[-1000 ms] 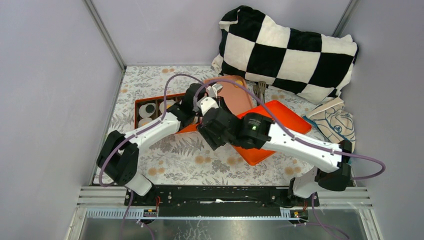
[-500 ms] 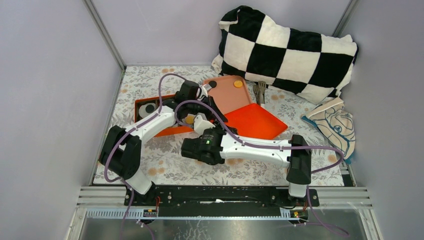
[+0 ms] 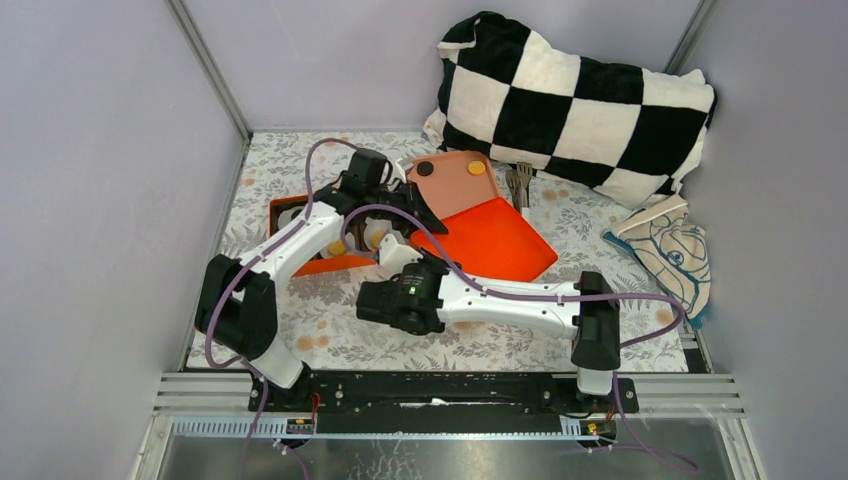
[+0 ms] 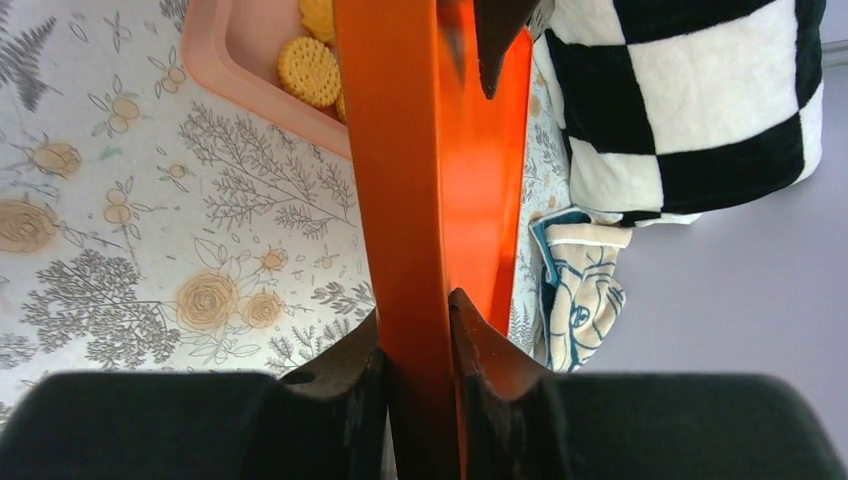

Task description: Pack the cookies

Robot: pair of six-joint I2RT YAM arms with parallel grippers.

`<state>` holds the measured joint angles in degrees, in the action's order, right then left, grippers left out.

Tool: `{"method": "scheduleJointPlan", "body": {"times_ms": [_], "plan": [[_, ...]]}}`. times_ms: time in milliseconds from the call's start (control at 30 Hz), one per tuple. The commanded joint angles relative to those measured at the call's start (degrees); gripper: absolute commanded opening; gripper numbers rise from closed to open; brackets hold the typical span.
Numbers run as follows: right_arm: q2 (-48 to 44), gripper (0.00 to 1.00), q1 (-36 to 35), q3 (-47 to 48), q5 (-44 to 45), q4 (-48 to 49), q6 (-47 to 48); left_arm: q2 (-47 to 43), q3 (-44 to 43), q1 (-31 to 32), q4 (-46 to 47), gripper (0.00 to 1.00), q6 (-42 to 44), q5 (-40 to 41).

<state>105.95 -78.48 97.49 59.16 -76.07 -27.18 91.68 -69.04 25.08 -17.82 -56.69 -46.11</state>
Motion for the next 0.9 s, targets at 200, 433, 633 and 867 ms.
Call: {"method": "scheduleJointPlan", "body": {"times_ms": [200,433,633,867], "plan": [[-3.74,0.0,1.57,19.89,2.88,-7.94,-3.59,-5.26,-23.26,-17.79,-11.69,0.61,12.59,-3.13],[-4.96,0.0,2.64,23.73,1.39,-5.17,-0.86,-15.15,-26.2,-24.66,-14.7,0.64,15.3,-3.66],[-11.83,0.0,8.31,32.91,-23.35,15.91,12.91,-22.42,-18.88,-24.81,-22.97,0.0,19.58,36.4],[-21.63,0.0,19.81,24.11,-47.18,35.95,9.47,-21.54,-7.13,-25.03,-18.56,0.0,15.36,55.78]]}}
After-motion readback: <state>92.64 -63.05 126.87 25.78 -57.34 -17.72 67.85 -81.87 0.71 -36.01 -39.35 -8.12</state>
